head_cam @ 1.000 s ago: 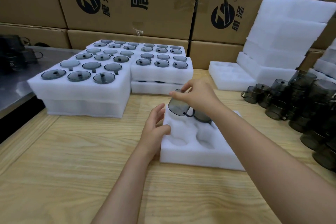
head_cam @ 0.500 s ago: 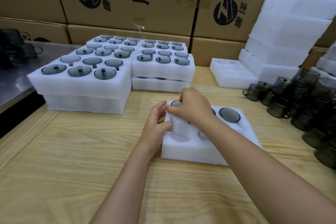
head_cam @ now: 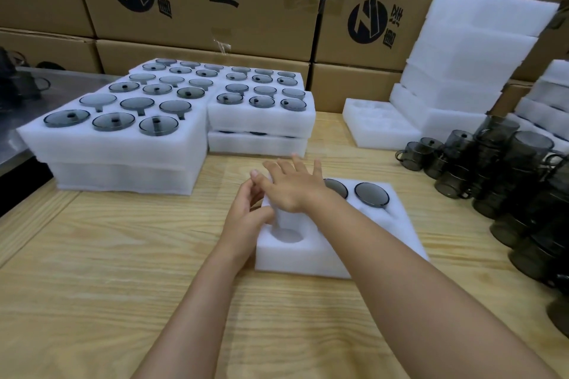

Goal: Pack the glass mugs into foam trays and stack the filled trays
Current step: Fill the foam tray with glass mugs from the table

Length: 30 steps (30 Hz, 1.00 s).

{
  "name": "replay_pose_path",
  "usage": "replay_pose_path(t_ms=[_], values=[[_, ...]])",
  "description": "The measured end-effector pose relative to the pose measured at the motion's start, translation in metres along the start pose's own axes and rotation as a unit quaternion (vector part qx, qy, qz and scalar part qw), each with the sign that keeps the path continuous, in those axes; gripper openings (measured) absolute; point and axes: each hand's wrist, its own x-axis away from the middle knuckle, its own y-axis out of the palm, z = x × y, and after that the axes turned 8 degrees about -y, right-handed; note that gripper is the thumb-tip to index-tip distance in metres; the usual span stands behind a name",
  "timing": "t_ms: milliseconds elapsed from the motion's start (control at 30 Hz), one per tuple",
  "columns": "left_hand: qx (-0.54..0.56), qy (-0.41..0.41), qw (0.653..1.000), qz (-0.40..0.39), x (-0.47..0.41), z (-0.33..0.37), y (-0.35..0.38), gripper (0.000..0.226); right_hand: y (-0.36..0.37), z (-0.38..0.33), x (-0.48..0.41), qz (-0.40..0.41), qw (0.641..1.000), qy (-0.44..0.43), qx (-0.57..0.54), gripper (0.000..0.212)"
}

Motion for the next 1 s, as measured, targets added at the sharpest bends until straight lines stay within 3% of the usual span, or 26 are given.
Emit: replay_pose_path(t_ms=[100, 167, 267, 333, 433, 533, 600, 700, 1000], values=[[0.008, 0.000, 1.000, 0.004, 0.001, 0.001, -0.001, 0.071, 0.000, -0.002, 0.005, 0.029, 0.999, -0.022, -0.036, 0.069], [0.012, -0.005, 1.000, 0.007, 0.002, 0.002, -0.001, 0.077, -0.004, 0.000, 0.012, 0.115, 0.978, -0.062, -0.161, 0.049], [-0.001, -0.011, 1.000, 0.016, 0.003, 0.002, -0.001, 0.084, -0.015, 0.016, 0.032, 0.273, 0.870, -0.088, -0.401, 0.022], [-0.005, -0.013, 1.000, 0.022, 0.003, 0.002, -0.001, 0.085, -0.023, 0.047, 0.045, 0.347, 0.858, -0.028, -0.379, 0.027], [-0.004, -0.010, 1.000, 0.029, 0.003, 0.001, -0.001, 0.079, -0.036, 0.118, 0.060, 0.404, 0.873, 0.107, -0.253, 0.031], [0.002, -0.011, 0.999, 0.031, 0.003, -0.001, -0.003, 0.076, -0.040, 0.182, 0.071, 0.338, 0.901, 0.240, -0.126, 0.028], [0.003, -0.010, 0.999, 0.032, 0.003, -0.001, -0.004, 0.075, -0.034, 0.208, 0.079, 0.233, 0.918, 0.313, -0.070, 0.048], [-0.002, -0.012, 0.999, 0.034, 0.003, -0.001, -0.004, 0.074, -0.024, 0.222, 0.082, 0.127, 0.926, 0.355, -0.002, 0.056], [0.006, -0.017, 0.999, 0.034, 0.002, -0.002, -0.005, 0.075, -0.030, 0.210, 0.084, 0.192, 0.917, 0.349, 0.011, 0.033]])
